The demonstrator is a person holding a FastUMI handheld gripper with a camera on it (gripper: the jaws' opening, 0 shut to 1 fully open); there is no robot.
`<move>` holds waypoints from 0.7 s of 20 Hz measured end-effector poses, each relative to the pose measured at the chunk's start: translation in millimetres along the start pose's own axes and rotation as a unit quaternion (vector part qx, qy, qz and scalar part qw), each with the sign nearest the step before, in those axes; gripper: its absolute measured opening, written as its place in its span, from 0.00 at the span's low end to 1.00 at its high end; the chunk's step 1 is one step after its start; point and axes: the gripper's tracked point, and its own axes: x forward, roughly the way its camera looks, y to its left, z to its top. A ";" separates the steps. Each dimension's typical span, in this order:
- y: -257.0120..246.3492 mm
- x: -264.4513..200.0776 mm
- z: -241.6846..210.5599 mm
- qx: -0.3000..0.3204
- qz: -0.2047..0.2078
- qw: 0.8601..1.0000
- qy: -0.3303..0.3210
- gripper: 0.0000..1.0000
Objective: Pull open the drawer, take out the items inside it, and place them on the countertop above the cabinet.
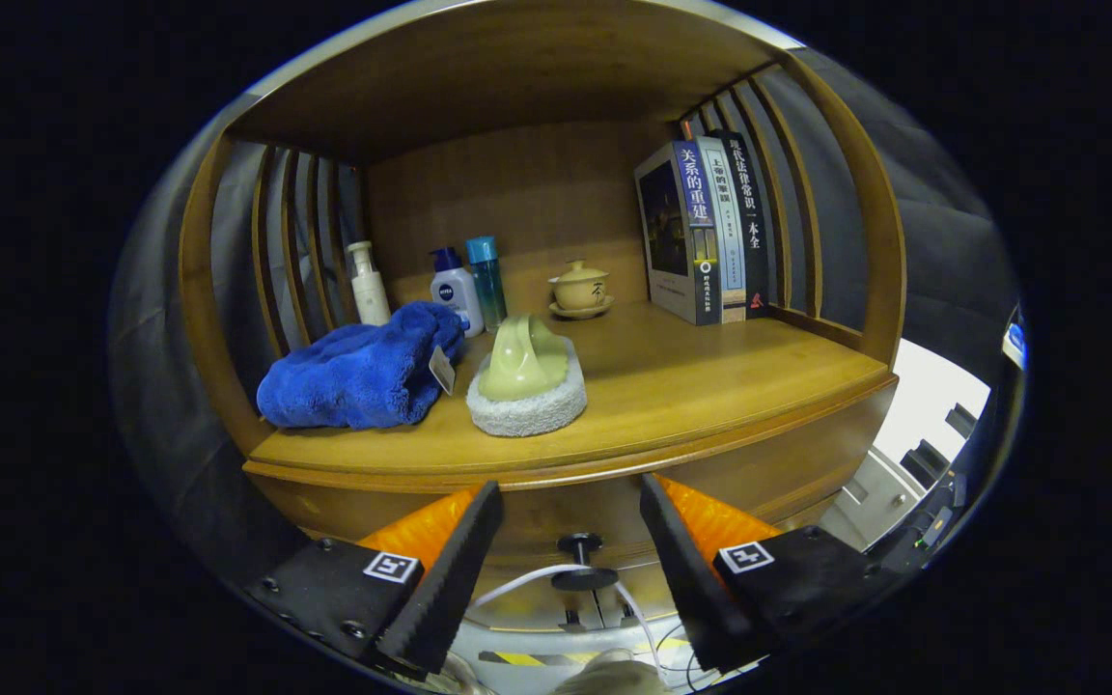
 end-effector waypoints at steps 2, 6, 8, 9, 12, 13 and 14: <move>-2.2 -1.5 1.2 0.004 0.001 1.000 0.004 0.97; -16.2 -4.3 10.8 0.003 -0.018 1.000 0.016 1.00; -28.5 -10.7 22.8 -0.002 -0.038 0.999 0.017 1.00; -36.0 -15.8 30.8 -0.011 -0.050 0.999 0.013 0.98; -54.0 -30.9 61.5 -0.068 -0.079 0.994 -0.018 0.98; -51.6 -33.4 70.9 -0.073 -0.074 0.994 -0.031 0.98; -51.2 -35.7 77.3 -0.071 -0.072 0.994 -0.036 0.98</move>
